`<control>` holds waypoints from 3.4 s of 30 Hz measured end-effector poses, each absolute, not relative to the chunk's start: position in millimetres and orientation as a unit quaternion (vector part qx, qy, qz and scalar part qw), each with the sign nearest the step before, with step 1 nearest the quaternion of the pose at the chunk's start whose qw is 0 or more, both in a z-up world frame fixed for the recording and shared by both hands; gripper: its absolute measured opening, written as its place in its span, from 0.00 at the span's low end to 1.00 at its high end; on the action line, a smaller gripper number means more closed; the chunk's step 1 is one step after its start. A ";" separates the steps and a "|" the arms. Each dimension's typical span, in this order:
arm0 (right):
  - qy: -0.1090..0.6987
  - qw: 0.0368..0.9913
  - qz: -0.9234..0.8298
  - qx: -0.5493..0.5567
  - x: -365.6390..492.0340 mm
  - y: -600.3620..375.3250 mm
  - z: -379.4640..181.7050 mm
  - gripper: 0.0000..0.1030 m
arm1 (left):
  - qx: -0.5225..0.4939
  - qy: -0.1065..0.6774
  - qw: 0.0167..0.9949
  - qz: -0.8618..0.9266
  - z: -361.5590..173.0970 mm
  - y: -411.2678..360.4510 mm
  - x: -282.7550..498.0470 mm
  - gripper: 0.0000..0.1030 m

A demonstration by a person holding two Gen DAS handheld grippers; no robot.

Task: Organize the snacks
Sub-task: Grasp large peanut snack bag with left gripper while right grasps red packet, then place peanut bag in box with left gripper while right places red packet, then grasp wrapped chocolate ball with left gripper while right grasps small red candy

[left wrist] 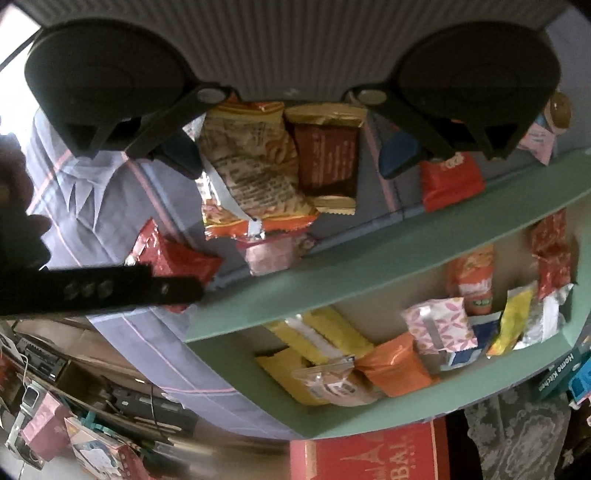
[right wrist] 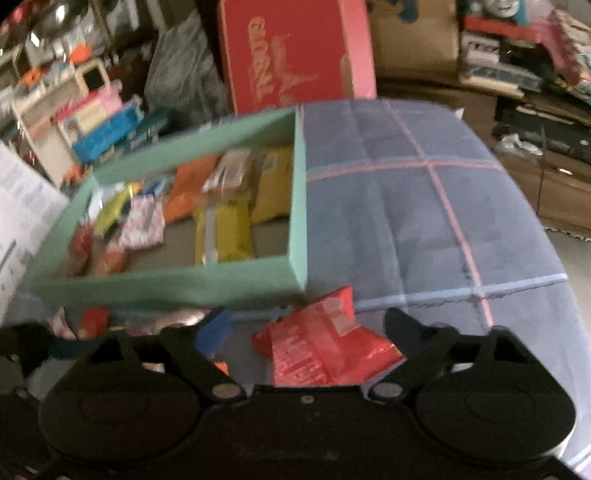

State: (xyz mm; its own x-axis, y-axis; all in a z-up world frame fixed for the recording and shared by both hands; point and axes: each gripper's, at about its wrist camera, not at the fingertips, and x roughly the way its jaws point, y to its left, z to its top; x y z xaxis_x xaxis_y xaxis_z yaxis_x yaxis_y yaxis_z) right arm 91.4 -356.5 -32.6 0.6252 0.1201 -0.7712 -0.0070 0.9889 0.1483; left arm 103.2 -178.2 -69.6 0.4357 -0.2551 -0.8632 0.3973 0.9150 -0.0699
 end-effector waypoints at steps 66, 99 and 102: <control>0.409 0.902 0.074 0.114 142.6 -230.9 38.0 0.48 | -0.017 0.419 0.904 -0.089 -1.3 23.7 176.9 0.41; 0.406 0.902 0.047 0.140 76.9 -249.9 35.8 1.00 | -0.040 0.445 0.895 -0.005 -21.7 43.8 103.5 1.00; 0.416 0.897 0.047 0.142 65.4 -248.1 27.8 1.00 | -0.036 0.458 0.888 0.002 -32.6 48.2 92.7 1.00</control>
State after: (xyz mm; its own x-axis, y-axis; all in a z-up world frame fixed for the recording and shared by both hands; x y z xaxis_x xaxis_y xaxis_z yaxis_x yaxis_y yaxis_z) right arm 65.4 -248.1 27.8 0.6488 0.2021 -0.7336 0.0345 0.9553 0.2937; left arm 92.7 48.2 -32.6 0.5805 -0.0292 -0.8137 -0.0372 0.9974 -0.0623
